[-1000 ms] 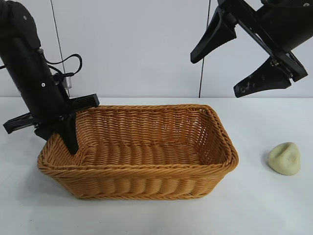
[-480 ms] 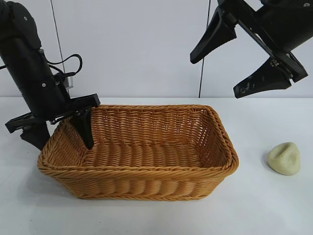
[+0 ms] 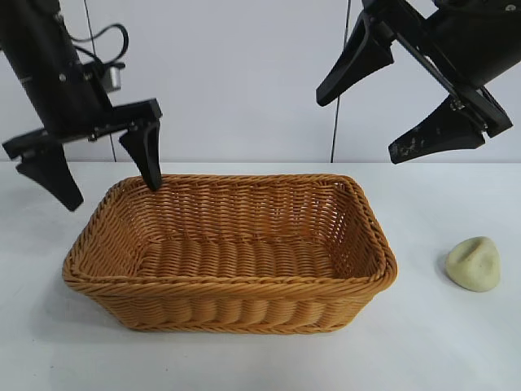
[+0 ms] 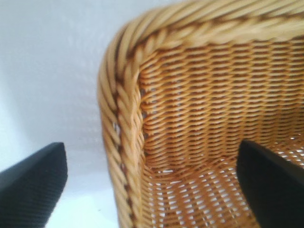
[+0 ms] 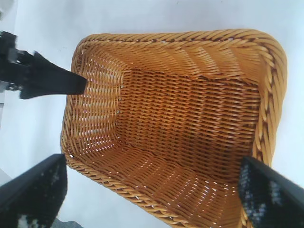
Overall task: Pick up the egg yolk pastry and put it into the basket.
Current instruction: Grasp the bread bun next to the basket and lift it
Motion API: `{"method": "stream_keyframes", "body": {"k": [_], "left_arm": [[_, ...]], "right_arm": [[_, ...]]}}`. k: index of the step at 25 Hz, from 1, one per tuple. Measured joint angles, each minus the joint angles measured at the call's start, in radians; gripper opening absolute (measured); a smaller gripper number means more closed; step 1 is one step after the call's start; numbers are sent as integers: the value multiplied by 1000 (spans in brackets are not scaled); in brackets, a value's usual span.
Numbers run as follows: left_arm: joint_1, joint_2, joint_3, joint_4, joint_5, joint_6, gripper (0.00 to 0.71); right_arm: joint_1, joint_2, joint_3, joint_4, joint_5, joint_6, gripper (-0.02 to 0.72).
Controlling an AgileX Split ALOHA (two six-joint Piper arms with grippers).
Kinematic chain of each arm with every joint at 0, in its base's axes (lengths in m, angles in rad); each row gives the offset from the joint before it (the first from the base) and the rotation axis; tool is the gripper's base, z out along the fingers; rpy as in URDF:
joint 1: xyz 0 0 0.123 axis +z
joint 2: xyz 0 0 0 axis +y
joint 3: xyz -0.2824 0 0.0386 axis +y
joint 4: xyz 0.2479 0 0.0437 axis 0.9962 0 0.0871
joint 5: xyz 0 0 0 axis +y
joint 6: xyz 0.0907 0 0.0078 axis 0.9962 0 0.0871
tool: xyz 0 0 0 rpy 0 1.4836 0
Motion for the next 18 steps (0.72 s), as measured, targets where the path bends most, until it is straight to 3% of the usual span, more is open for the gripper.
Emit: {"method": "stream_keyframes", "body": {"k": [5, 10, 18], "left_arm": [[0, -19, -93, 119, 69, -22, 695], [13, -19, -110, 195, 83, -24, 695], [194, -19, -110, 219, 86, -24, 695]], "right_arm": [[0, 0, 0, 0, 1, 0, 695], [0, 0, 0, 0, 4, 0, 695], [0, 0, 0, 0, 4, 0, 695]]}}
